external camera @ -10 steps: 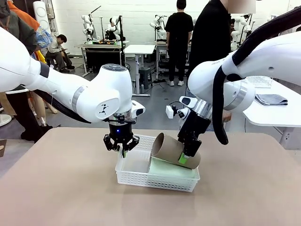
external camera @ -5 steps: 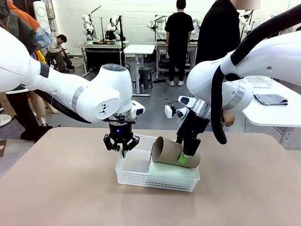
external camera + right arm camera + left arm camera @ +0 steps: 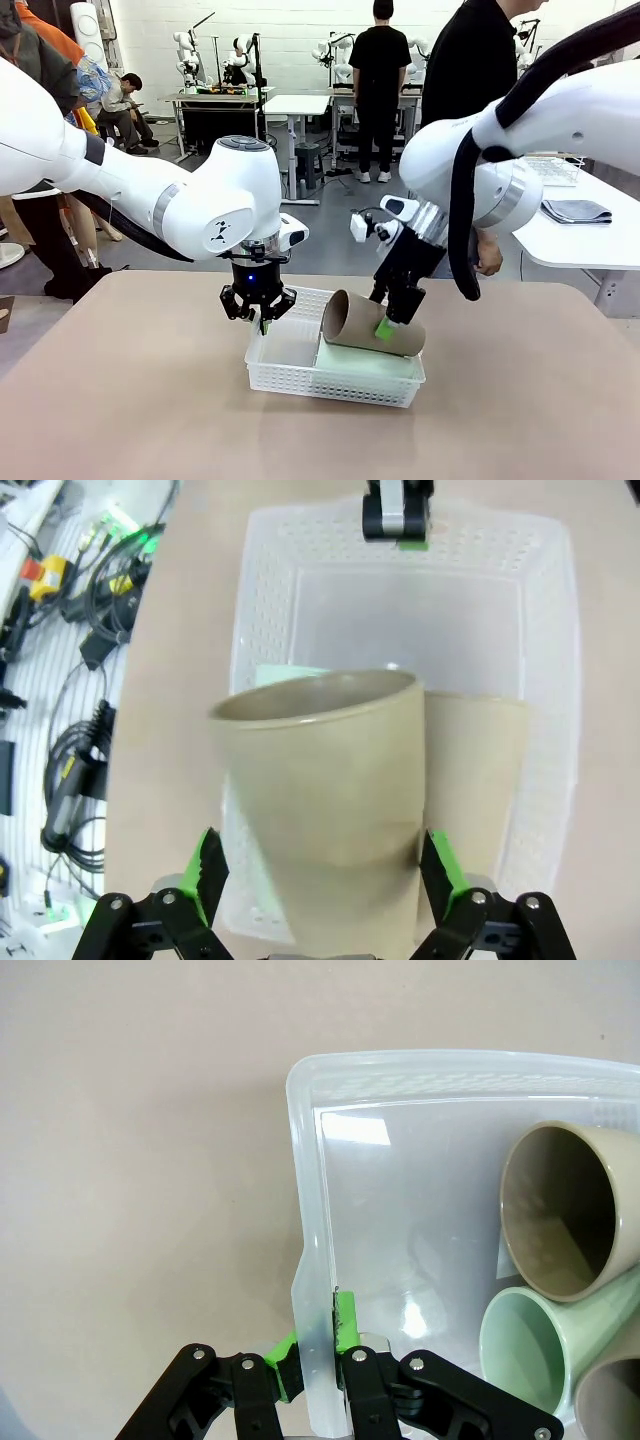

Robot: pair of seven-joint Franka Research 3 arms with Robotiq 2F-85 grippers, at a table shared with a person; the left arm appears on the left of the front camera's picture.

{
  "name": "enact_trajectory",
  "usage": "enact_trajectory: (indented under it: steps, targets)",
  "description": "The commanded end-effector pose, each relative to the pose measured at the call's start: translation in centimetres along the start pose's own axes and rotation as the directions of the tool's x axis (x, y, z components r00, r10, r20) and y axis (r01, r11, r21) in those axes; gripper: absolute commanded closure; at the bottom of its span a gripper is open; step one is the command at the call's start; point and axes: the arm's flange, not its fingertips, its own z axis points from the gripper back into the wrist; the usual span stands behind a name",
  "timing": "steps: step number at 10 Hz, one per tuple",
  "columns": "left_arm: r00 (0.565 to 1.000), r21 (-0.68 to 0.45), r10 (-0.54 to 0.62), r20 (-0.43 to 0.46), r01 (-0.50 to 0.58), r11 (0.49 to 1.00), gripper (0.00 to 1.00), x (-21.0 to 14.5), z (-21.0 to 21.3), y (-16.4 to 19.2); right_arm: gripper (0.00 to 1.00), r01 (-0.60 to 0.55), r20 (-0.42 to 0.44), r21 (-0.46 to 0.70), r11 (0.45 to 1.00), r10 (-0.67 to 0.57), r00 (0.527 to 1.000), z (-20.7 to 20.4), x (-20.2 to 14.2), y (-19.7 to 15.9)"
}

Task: Clean and organize the cups into the basket.
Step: Pick up the Reusable plastic cup from the right side of the table and stack it inside the Organizing basket in the center of the table.

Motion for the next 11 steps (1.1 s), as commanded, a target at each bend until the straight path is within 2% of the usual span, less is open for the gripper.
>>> enact_trajectory:
  steps: [1, 2, 4, 6, 8, 10, 11]
  targets:
    - [1.0, 0.001, -0.002, 0.001, 0.002, 1.0, 1.0, 0.0, 0.1, -0.1, 0.0, -0.016, 0.211, -0.002, 1.0, 0.016, 0.977, 7.7, -3.8, 2.3]
    - [1.0, 0.001, -0.002, 0.001, 0.002, 1.0, 1.0, 0.0, 0.1, -0.1, 0.0, -0.036, 0.298, -0.03, 0.999, 0.044, 0.954, 11.9, -6.7, 4.5]
    - [1.0, 0.001, -0.002, 0.001, 0.002, 1.0, 1.0, 0.0, 0.1, -0.1, 0.0, -0.044, 0.493, -0.073, 0.996, 0.074, 0.867, 19.2, -14.5, 8.7]
    - [1.0, 0.001, -0.002, 0.001, 0.002, 1.0, 1.0, 0.0, 0.1, -0.1, 0.0, 0.031, 0.572, -0.056, 0.998, 0.007, 0.82, 21.4, -21.5, 9.8]
    - [1.0, 0.001, -0.002, 0.001, 0.002, 1.0, 1.0, 0.0, 0.1, -0.1, 0.0, 0.084, 0.685, -0.105, 0.991, 0.01, 0.728, 22.1, -27.5, 9.7]
    - [1.0, 0.001, -0.002, 0.001, 0.002, 1.0, 1.0, 0.0, 0.1, -0.1, 0.0, 0.137, 0.728, -0.114, 0.984, -0.011, 0.685, 21.7, -31.1, 9.6]
    - [1.0, 0.001, -0.002, 0.001, 0.002, 1.0, 1.0, 0.0, 0.1, -0.1, 0.0, 0.133, 0.734, -0.114, 0.985, -0.007, 0.679, 21.8, -31.2, 9.5]
